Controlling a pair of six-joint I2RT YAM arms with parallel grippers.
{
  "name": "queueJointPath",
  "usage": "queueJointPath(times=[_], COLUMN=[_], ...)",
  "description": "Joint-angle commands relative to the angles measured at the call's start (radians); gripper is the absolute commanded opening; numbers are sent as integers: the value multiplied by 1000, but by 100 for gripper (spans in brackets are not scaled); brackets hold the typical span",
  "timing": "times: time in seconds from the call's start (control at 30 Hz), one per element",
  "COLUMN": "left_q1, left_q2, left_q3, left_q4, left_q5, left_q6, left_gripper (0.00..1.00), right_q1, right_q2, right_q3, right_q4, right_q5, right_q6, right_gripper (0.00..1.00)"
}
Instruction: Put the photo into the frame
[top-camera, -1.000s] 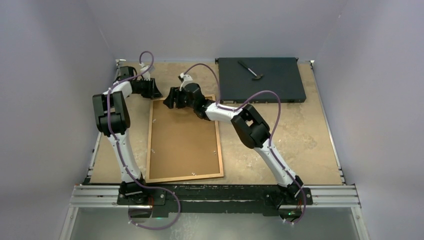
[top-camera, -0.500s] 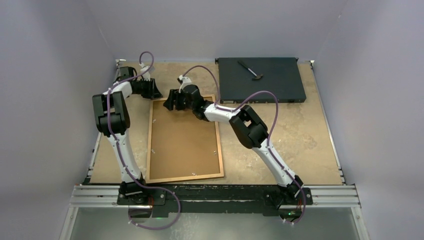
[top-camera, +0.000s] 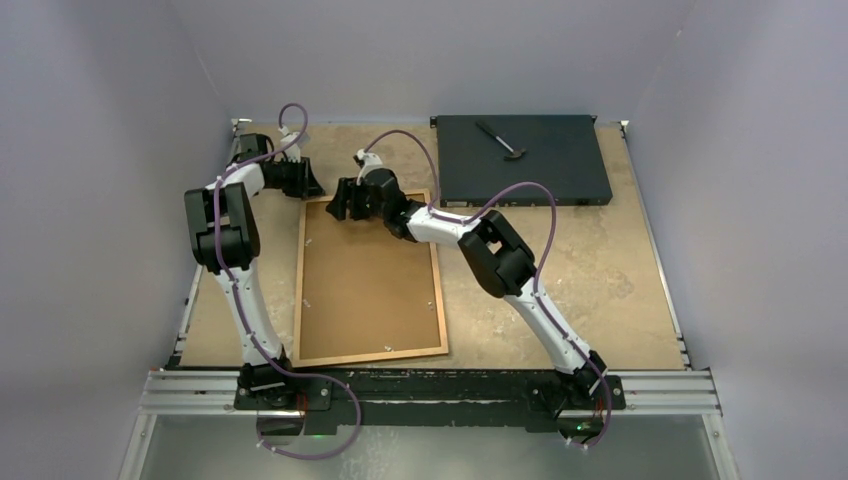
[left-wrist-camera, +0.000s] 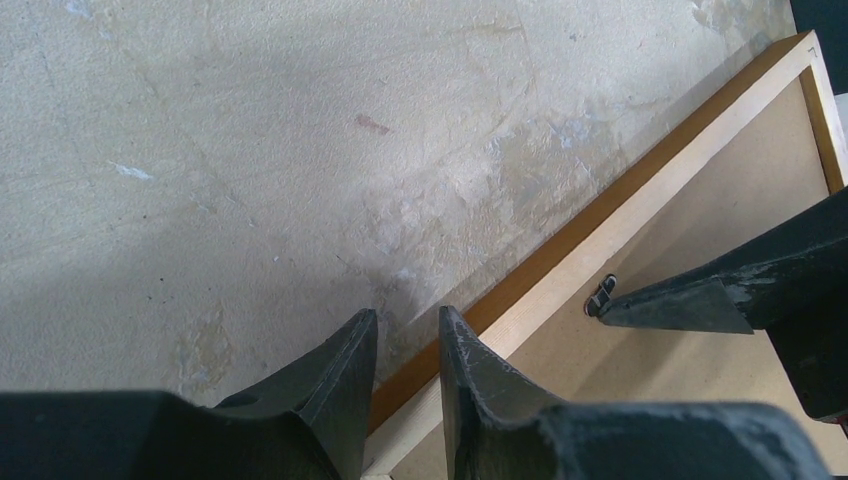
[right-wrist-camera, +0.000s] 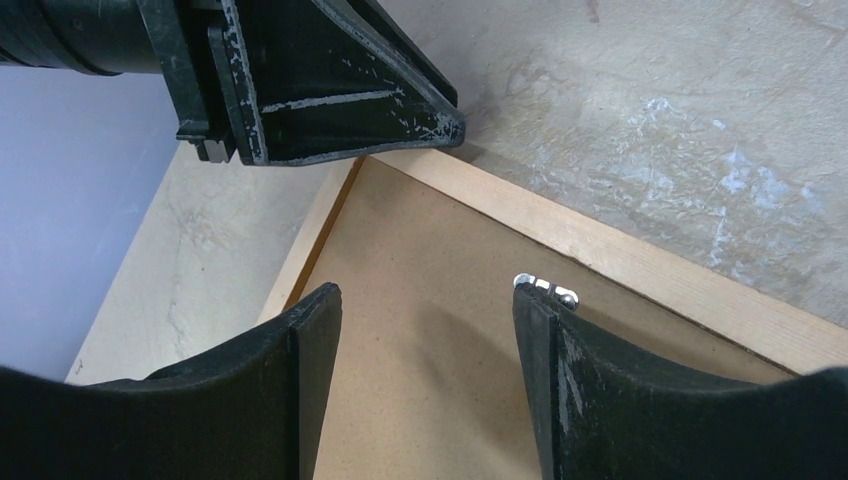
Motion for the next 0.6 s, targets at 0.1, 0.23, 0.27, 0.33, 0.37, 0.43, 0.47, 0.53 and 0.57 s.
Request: queueJointPath(times=[0.1,0.23,0.27,0.33,0.37,0.43,0.47,0.53,0.57], left_q1=[0,1,1,1,1,1,1,0,1], left_q2=[-25,-26,-28,-30,-31,-31,-33,-35,-34], left_q3=[-35,-34,-33,-33,-33,-34,-34,-35,-36], left_q4=[-79,-81,-82,-84,-86,-87,-88,-91,-92], left_q5=[-8,-7,-7,-5,-6,-6,-5,-4,-2], left_q6=[21,20,19,22,22,23,23,25,25], left_gripper=[27,27,27,27,27,26,26,26,26], right_q1=[0,0,-1,0,0,0,0,0,0], right_q2=[45,54,57,59,59,57,53,47,44], right_q3=[60,68,70,73,72,68,64,53,42], right_q4=[-26,-26,-29,-29,-27,-19,-11,8,20], right_q5=[12,19,20,32,42,66,79,95,109], right_q6=[-1,-2,-2,-1,-3,-5,-9,-19,-21], right_gripper=[66,66,66,66,66,65,65,64,64])
